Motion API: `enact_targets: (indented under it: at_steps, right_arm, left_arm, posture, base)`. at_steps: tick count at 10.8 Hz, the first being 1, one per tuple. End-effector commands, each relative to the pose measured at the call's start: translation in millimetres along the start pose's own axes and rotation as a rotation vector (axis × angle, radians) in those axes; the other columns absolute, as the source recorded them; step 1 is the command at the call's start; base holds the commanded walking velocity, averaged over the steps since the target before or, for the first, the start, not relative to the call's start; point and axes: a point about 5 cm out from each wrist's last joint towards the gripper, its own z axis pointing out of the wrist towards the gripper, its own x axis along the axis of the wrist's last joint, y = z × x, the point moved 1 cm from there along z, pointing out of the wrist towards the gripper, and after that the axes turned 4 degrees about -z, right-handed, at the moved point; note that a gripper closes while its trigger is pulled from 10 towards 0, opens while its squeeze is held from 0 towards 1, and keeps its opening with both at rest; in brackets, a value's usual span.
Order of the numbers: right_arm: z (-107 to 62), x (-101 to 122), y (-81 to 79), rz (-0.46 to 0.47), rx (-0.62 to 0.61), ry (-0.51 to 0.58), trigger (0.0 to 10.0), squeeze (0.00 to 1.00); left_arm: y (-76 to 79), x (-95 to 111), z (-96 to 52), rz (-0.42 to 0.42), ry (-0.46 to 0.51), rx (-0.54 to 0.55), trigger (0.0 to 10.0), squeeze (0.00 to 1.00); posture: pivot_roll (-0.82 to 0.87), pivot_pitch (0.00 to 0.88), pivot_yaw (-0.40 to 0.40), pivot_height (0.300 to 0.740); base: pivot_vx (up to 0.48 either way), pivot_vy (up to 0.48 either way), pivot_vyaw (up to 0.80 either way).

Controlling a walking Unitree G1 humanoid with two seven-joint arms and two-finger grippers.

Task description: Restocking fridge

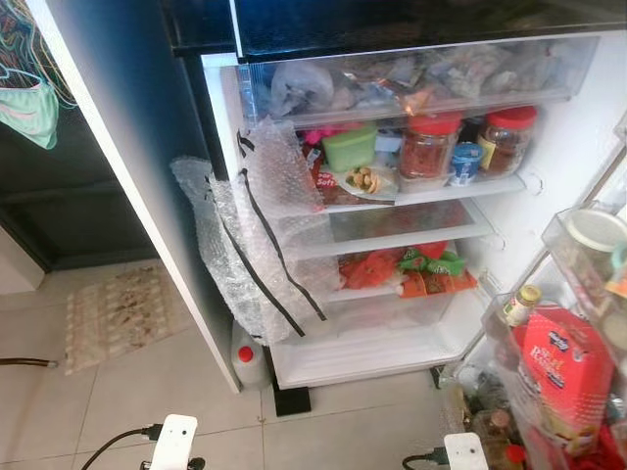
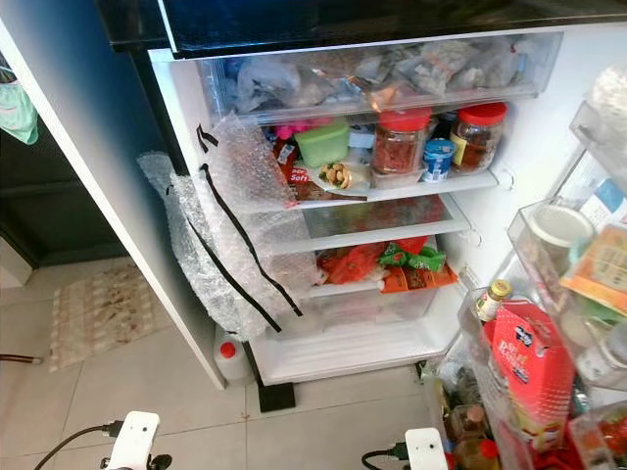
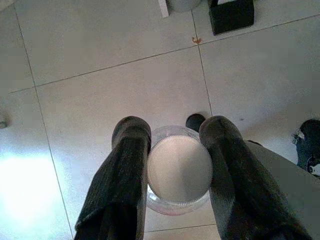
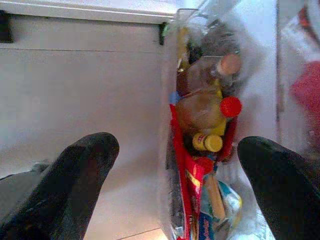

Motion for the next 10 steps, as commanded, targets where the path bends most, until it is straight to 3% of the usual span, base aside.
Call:
enact_targets:
  at_steps: [1, 4, 6, 7, 10]
  right_arm:
    - [-1.4, -3, -1.3, 0.007, -0.018, -0.003, 10.0, 0.00]
    - [-2.8, 2, -2.4, 0.047, -0.023, 0.056, 10.0, 0.00]
    - [-4.2, 7, -3.8, 0.133, 0.008, 0.118, 10.0, 0.00]
    - [-6.0, 10, -6.9, 0.293, 0.071, 0.158, 10.0, 0.00]
    - [-9.4, 21, -6.3, 0.362, 0.116, 0.282, 10.0, 0.00]
  left_arm:
    - [-3.6, -2, -0.5, 0.005, -0.010, 0.006, 10.0, 0.00]
    - [-3.5, -2, -0.5, 0.006, -0.009, 0.000, 10.0, 0.00]
    - [-3.3, -1, -0.5, 0.006, -0.009, -0.002, 10.0, 0.00]
    - [-3.0, -1, -0.5, 0.006, -0.008, -0.004, 10.0, 0.00]
    - [-2.8, -1, -0.5, 0.004, -0.004, -0.004, 10.0, 0.00]
  posture:
    - [-0.07, 0.024, 0.043, 0.740]
    - [-0.07, 0.026, 0.045, 0.740]
    - [-0.07, 0.028, 0.045, 0.740]
    - [-0.08, 0.030, 0.044, 0.740]
    - [-0.08, 0.031, 0.041, 0.740]
  base:
    - [0.000, 0.000, 0.00]
    - [0.000, 0.000, 0.00]
    - [0.000, 0.000, 0.00]
    - [0.000, 0.000, 0.00]
    - [0.000, 0.000, 0.00]
